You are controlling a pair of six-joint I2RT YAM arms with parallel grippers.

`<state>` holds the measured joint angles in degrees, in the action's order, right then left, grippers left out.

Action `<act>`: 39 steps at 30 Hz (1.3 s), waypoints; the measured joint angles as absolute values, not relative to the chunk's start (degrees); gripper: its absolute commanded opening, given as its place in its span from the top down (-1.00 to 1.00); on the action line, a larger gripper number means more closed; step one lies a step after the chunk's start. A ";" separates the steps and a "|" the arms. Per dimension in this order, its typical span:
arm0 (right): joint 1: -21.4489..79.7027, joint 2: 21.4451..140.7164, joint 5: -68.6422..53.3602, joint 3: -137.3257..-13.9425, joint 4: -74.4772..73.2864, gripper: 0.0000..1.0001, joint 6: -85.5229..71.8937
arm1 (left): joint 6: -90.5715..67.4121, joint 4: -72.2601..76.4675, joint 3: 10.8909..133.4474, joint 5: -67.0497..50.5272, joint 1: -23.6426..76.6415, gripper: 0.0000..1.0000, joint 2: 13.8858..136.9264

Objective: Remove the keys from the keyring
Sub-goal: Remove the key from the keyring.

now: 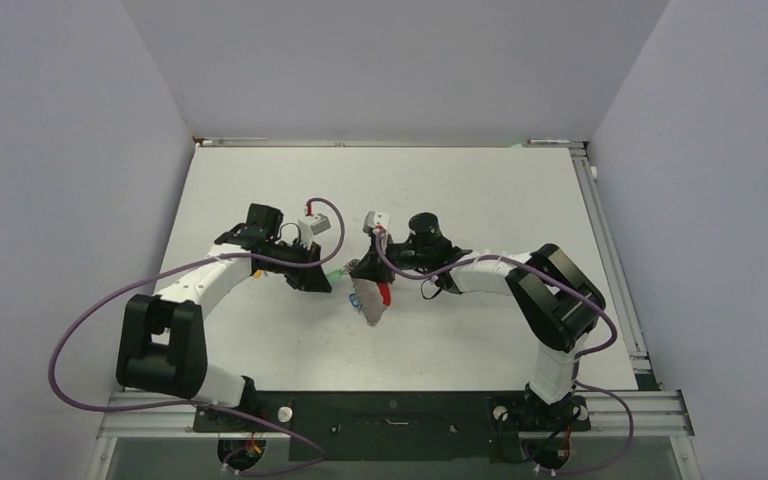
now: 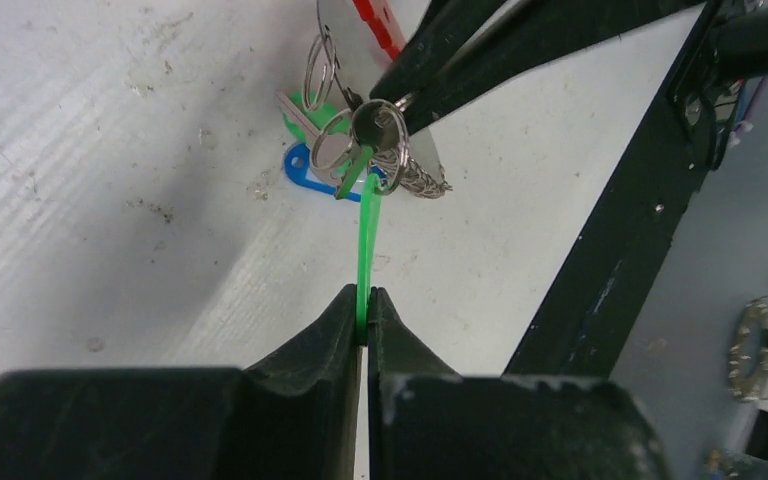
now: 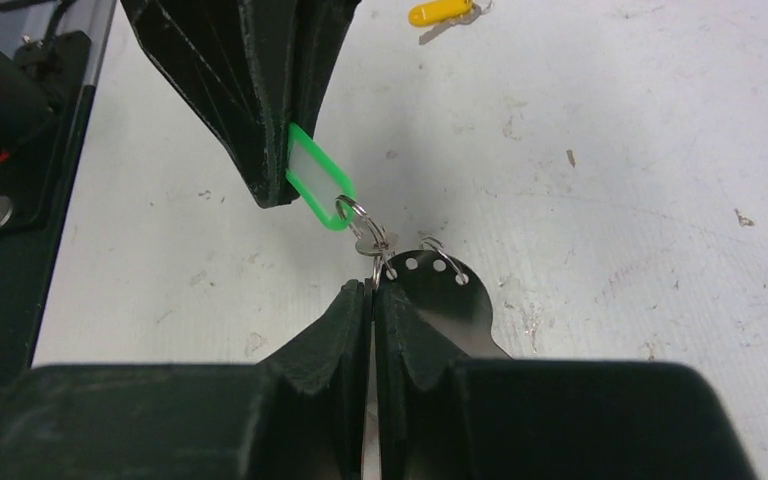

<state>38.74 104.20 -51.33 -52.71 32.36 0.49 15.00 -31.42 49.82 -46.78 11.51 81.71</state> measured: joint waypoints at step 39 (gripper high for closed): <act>38.61 103.66 -44.29 -66.24 -8.40 0.89 18.79 | -17.82 22.37 28.56 -49.54 9.45 -0.17 78.43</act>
